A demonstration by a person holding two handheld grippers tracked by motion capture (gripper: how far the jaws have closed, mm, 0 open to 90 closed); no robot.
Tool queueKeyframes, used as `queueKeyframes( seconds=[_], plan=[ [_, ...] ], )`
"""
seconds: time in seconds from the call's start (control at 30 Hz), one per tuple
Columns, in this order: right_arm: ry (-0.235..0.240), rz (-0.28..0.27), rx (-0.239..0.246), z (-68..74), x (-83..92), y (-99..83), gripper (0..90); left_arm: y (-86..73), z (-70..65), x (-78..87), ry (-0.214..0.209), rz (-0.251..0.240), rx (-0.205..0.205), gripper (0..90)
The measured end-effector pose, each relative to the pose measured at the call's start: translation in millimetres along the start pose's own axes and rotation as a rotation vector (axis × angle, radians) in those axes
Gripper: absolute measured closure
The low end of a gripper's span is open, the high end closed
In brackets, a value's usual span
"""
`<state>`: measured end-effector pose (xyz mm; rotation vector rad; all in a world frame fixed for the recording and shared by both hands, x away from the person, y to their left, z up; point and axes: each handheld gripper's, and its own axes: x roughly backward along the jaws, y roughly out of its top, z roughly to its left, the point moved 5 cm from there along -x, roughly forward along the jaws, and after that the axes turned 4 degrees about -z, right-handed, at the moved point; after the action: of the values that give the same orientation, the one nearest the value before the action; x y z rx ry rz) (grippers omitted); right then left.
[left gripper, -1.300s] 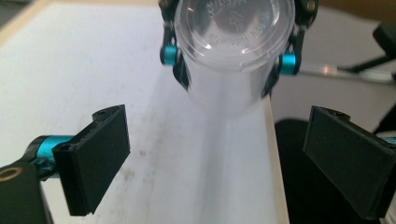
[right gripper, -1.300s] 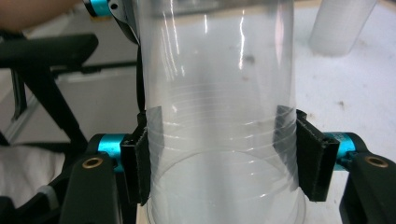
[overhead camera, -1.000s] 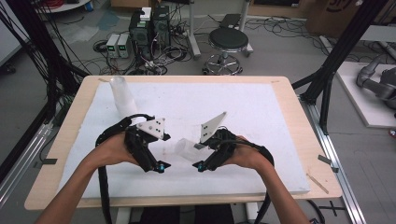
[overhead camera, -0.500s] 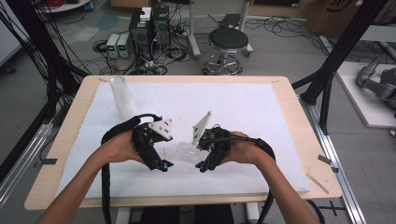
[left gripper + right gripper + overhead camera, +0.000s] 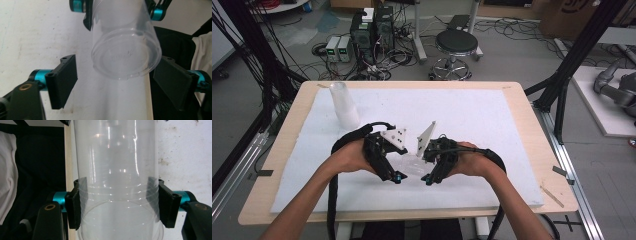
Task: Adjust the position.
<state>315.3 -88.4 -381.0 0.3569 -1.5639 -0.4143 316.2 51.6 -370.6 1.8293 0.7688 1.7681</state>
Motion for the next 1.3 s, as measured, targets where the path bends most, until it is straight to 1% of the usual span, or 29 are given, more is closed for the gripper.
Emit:
queueKeyframes(
  seconds=[0.1, 0.2, 0.27, 0.37, 0.43, 0.47, 0.53, 0.6, 0.77, 0.87, 0.93, 0.97, 1.0, 1.03, 1.07, 1.13, 1.23, 1.27, 1.3],
  plan=[
    [0.002, -0.001, 0.002, -0.1, -0.9, 0.5, 34.0, 0.9, 0.4, -2.2, -0.003, 0.005, -0.005, 22.8],
    [0.001, 0.0, 0.005, 0.1, -1.6, 0.8, 34.1, 1.9, 0.8, -3.8, -0.006, 0.002, -0.008, 26.4],
    [0.005, -0.002, 0.005, 0.3, -2.4, 1.1, 34.1, 2.8, 0.8, -4.5, -0.008, 0.001, -0.008, 30.8],
    [0.006, 0.002, 0.003, 0.0, -3.2, 1.2, 34.1, 3.9, -0.3, -6.0, -0.019, -0.005, -0.009, 33.5],
    [0.01, 0.0, 0.002, 0.2, -3.9, 1.5, 34.1, 4.0, -0.4, -6.2, -0.023, -0.007, -0.018, 36.3],
    [0.002, 0.0, 0.008, -0.8, -3.9, 1.7, 34.1, 3.8, 0.0, -5.6, -0.026, 0.0, -0.027, 37.6],
    [0.008, 0.004, 0.0, -0.6, -4.1, 1.3, 34.2, 3.8, 0.1, -5.5, -0.021, -0.001, -0.031, 41.1],
    [0.005, 0.001, 0.001, -1.2, -3.9, 1.2, 34.3, 3.9, -0.6, -5.5, -0.023, -0.005, -0.026, 41.4],
    [0.007, 0.001, 0.002, -0.9, -4.3, 1.4, 34.1, 3.6, -0.7, -5.3, -0.022, -0.005, -0.028, 41.8],
    [0.0, 0.0, 0.002, -1.4, -4.7, 1.5, 31.2, 3.7, -0.1, -4.9, -0.018, -0.006, -0.034, 41.9],
    [0.007, -0.003, -0.001, -1.1, -5.0, 1.6, 28.8, 3.9, -0.3, -4.9, -0.019, -0.009, -0.035, 41.9],
    [0.01, -0.002, -0.002, -1.0, -4.9, 1.6, 26.5, 3.9, -0.1, -4.6, -0.02, -0.006, -0.042, 41.9],
    [0.01, -0.004, -0.002, -1.1, -4.9, 1.6, 20.1, 4.0, -0.9, -4.8, -0.023, -0.011, -0.04, 41.9],
    [-0.005, -0.019, -0.003, -2.0, -4.9, 2.3, 14.1, 4.2, -1.5, -5.1, -0.023, -0.015, -0.036, 41.9],
    [-0.012, -0.035, -0.003, -2.9, -4.0, 3.3, 14.0, 4.3, -1.5, -5.2, -0.022, -0.016, -0.035, 41.9],
    [-0.023, -0.047, -0.007, -4.6, -2.2, 3.9, 13.4, 4.1, -0.3, -4.2, -0.02, -0.011, -0.042, 41.9],
    [-0.029, -0.048, -0.015, -5.3, -1.7, 3.0, 13.3, 3.8, 0.1, -3.5, -0.019, -0.012, -0.044, 41.9],
    [-0.033, -0.047, -0.014, -5.8, -1.2, 2.7, 13.3, 3.8, -0.5, -4.1, -0.018, -0.019, -0.033, 41.9],
    [-0.029, -0.049, -0.018, -5.7, -1.0, 2.6, 13.3, 3.6, -0.2, -3.9, -0.017, -0.017, -0.035, 41.9]
  ],
)
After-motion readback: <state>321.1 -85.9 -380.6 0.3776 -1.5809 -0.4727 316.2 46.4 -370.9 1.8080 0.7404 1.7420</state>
